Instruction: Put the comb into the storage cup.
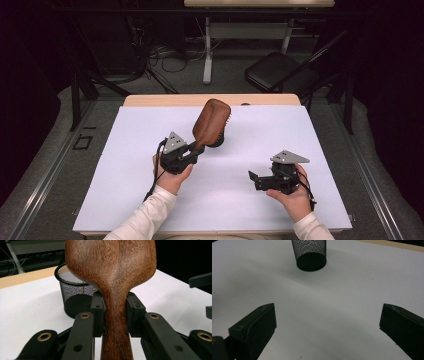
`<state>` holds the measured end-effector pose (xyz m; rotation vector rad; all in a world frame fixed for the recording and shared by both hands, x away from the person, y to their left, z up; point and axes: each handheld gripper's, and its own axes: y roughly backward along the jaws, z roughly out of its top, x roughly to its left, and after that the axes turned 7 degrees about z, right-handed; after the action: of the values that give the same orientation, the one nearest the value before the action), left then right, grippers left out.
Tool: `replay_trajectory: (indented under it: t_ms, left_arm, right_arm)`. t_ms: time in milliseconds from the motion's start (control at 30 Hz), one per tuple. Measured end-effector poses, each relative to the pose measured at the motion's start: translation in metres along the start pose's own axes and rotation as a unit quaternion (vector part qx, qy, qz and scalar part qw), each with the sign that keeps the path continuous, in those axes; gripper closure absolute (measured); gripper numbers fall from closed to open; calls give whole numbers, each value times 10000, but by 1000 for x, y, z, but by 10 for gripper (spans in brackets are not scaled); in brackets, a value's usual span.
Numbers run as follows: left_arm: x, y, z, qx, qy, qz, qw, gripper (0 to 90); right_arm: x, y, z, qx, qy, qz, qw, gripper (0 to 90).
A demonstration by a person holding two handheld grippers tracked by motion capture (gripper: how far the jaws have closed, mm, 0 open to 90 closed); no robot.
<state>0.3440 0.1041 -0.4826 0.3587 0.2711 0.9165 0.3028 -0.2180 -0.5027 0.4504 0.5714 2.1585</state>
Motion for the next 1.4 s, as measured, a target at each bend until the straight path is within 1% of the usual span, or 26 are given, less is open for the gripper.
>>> replay_trajectory:
  t_ms: [67, 100, 267, 367, 500, 733, 767, 967, 1100, 1400]
  left_arm:
    - [0, 0, 0, 7, 6, -6, 10000, 720]
    - [0, 0, 0, 8, 3, 1, 10000, 720]
    - [1, 1, 0, 0, -15, 11, 10000, 720]
    - [2, 1, 0, -11, -6, 18, 10000, 720]
    - [2, 0, 0, -15, 5, 35, 10000, 720]
    - [2, 0, -1, -7, -23, 39, 10000, 720]
    - [2, 0, -1, -8, -21, 34, 10000, 720]
    - [1, 0, -1, -24, -26, 40, 10000, 720]
    - [1, 0, -1, -26, -31, 34, 10000, 719]
    - [0, 1, -1, -41, -46, 23, 10000, 720]
  right_arm:
    - [0, -2, 6, 0, -40, 3, 10000, 22]
    - [0, -3, 9, -20, -33, 30, 10000, 24]
    - [-2, -10, 20, -61, -175, 170, 9997, 28]
    - [-3, -14, 26, -113, -200, 193, 9995, 36]
    - [-4, -17, 34, -148, -264, 291, 9991, 42]
    - [-3, -23, 47, -140, -283, 386, 9988, 43]
    - [-2, -24, 49, -126, -306, 384, 9987, 43]
    - [-3, -30, 59, -91, -258, 376, 9989, 49]
    - [-5, -34, 67, -52, -387, 460, 9982, 58]
    - [-10, -43, 81, -32, -570, 585, 9967, 67]
